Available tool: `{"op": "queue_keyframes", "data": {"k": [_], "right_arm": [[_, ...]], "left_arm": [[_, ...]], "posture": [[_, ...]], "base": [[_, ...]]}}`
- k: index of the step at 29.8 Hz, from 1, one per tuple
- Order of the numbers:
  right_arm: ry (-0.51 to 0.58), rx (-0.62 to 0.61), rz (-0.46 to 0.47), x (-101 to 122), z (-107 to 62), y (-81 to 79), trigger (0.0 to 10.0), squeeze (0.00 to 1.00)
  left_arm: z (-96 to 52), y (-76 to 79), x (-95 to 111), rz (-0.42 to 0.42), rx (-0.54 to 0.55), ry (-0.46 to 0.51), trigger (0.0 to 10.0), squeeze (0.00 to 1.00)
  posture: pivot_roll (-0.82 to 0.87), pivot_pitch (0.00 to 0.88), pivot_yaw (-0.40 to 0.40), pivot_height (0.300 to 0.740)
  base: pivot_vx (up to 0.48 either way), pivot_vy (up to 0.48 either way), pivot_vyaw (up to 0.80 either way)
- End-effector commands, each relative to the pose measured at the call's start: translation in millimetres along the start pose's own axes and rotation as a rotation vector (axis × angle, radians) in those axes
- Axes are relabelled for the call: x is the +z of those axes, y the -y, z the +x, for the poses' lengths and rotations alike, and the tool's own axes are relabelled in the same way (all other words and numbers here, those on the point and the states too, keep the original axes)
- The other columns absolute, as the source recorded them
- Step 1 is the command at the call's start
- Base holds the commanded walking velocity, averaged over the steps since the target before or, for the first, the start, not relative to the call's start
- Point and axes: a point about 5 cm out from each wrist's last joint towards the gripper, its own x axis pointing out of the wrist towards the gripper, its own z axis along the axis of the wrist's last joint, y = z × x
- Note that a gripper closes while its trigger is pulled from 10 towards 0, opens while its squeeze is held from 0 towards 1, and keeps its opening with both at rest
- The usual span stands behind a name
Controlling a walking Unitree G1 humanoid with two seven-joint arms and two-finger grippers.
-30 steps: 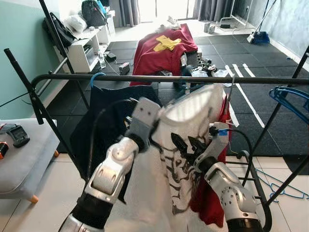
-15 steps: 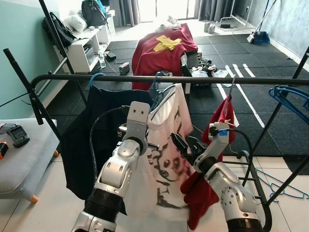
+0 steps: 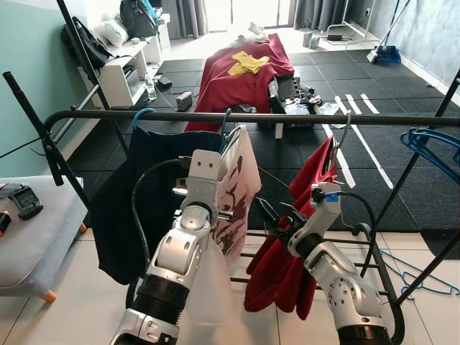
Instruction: Hang hanger
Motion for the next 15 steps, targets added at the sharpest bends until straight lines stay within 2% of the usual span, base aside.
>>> {"op": "queue_keyframes", "data": {"k": [1, 2, 3, 5, 7, 8, 9, 11, 12, 13, 14, 15], "right_arm": [[-0.008, 0.008, 0.012, -2, 0.5, -2.7, 10.0, 0.00], [-0.008, 0.008, 0.012, -2, 0.5, -2.7, 10.0, 0.00], [-0.010, 0.009, 0.012, -3, 0.6, -2.7, 10.0, 0.00], [-0.010, 0.009, 0.012, -3, 0.6, -2.7, 10.0, 0.00], [-0.013, 0.011, 0.012, -3, 0.7, -3.0, 10.0, 0.00], [-0.013, 0.011, 0.012, -3, 0.7, -3.0, 10.0, 0.00], [-0.014, 0.011, 0.013, -4, 0.6, -3.1, 10.0, 0.00], [-0.014, 0.011, 0.013, -4, 0.6, -3.1, 10.0, 0.00], [-0.014, 0.012, 0.014, -4, 0.5, -3.3, 10.0, 0.00], [-0.014, 0.012, 0.014, -4, 0.5, -3.3, 10.0, 0.00], [-0.015, 0.013, 0.017, -4, 0.4, -3.4, 10.0, 0.00], [-0.015, 0.013, 0.017, -4, 0.4, -3.4, 10.0, 0.00]], "left_arm": [[-3.3, 1.4, -13, -0.020, -0.070, -0.040, 10.0, 1.00], [-3.3, 1.4, -13, -0.020, -0.070, -0.040, 10.0, 1.00], [-7.3, 4.5, -14, -0.031, -0.140, -0.032, 10.0, 1.00], [-7.3, 4.5, -14, -0.031, -0.140, -0.032, 10.0, 1.00], [-17.9, 6.7, -14, -0.035, -0.290, -0.003, 10.0, 1.00], [-17.9, 6.7, -14, -0.035, -0.290, -0.003, 10.0, 1.00], [-23.9, 3.1, -14, -0.029, -0.349, 0.019, 10.0, 1.00], [-23.9, 3.1, -14, -0.029, -0.349, 0.019, 10.0, 1.00], [-28.8, -3.6, -15, -0.022, -0.378, 0.039, 10.0, 1.00], [-28.8, -3.6, -15, -0.022, -0.378, 0.039, 10.0, 1.00], [-35.2, -14.9, -20, -0.030, -0.389, 0.045, 10.0, 1.00], [-35.2, -14.9, -20, -0.030, -0.389, 0.045, 10.0, 1.00]], "posture": [[-0.13, 0.067, 0.063, 0.740], [-0.13, 0.067, 0.063, 0.740], [-0.13, 0.067, 0.062, 0.740], [-0.13, 0.067, 0.062, 0.740], [-0.13, 0.065, 0.063, 0.740], [-0.13, 0.065, 0.063, 0.740], [-0.12, 0.065, 0.064, 0.740], [-0.12, 0.065, 0.064, 0.740], [-0.12, 0.066, 0.065, 0.740], [-0.12, 0.066, 0.065, 0.740], [-0.11, 0.065, 0.064, 0.740], [-0.11, 0.065, 0.064, 0.740]], "base": [[0.000, 0.000, 0.00], [0.000, 0.000, 0.00], [0.000, 0.000, 0.00], [0.000, 0.000, 0.00], [0.000, 0.000, 0.00], [0.000, 0.000, 0.00], [0.000, 0.000, 0.00], [0.000, 0.000, 0.00], [0.000, 0.000, 0.00], [0.000, 0.000, 0.00], [0.000, 0.000, 0.00], [0.000, 0.000, 0.00]]}}
